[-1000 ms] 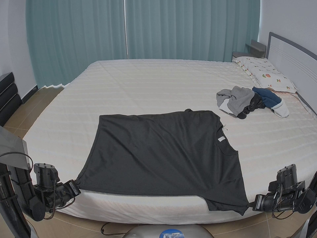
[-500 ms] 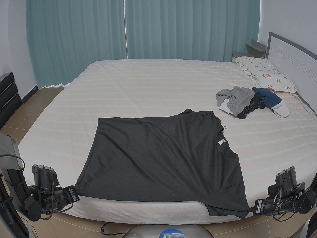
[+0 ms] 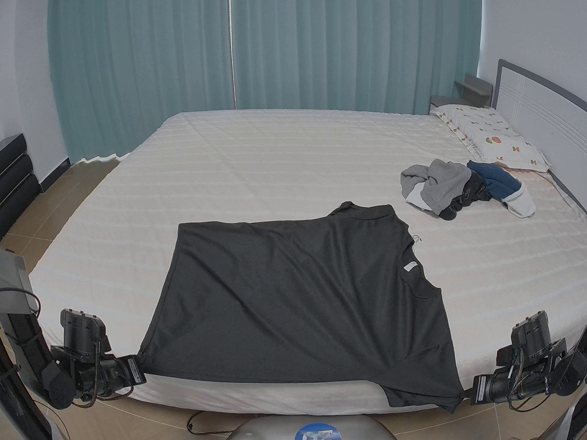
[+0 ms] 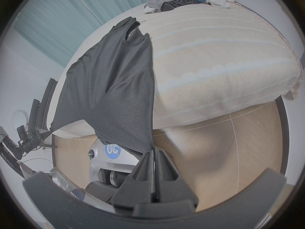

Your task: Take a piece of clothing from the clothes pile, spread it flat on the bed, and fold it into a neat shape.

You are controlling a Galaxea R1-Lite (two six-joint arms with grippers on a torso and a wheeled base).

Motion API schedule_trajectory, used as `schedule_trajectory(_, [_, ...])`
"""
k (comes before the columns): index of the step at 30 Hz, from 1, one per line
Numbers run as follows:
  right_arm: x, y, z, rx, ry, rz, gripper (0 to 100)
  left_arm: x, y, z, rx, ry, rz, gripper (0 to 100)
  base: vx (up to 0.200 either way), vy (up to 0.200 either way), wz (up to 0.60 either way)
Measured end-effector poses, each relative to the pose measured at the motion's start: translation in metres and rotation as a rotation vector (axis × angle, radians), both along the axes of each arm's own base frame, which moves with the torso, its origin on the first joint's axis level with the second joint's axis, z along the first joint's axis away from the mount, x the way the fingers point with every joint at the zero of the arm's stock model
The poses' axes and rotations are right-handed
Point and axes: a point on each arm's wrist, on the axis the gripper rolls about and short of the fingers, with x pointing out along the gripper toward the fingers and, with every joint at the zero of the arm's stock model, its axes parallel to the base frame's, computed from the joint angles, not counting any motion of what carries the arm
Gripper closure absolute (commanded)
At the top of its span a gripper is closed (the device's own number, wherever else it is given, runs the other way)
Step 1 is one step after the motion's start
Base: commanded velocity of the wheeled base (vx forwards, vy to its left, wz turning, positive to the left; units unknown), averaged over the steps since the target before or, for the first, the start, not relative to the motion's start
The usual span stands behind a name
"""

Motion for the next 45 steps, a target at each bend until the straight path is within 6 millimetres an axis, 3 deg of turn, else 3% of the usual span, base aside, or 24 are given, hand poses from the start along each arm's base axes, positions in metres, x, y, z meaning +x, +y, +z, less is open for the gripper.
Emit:
schedule_trajectory(1, [0.0,0.0,0.0,0.0,0.001,0.002,0,0.0,0.0,0.0,0.0,-0.001,0.0,100,0.0,0.0,0.0])
schedule_trajectory(11, [0.013,0.004,-0.006,0.015,-0.049,0.006,0,0.0,-0.001,0.0,-0.007,-0.002,0.003,100,0.0,0.0,0.0])
schedule_trajectory(25, [0.051,0.007,-0.003,0.114,-0.342,0.004,0,0.001,-0.001,0.001,-0.011,-0.014,0.001,100,0.0,0.0,0.0])
schedule_trajectory(39, [0.069,0.008,-0.038,0.14,-0.36,0.105,0,0.002,-0.001,0.001,-0.013,-0.021,0.001,100,0.0,0.0,0.0])
schedule_trajectory(45, [0.07,0.0,-0.038,0.166,-0.353,0.081,0,0.002,-0.001,0.001,-0.014,-0.022,0.003,100,0.0,0.0,0.0])
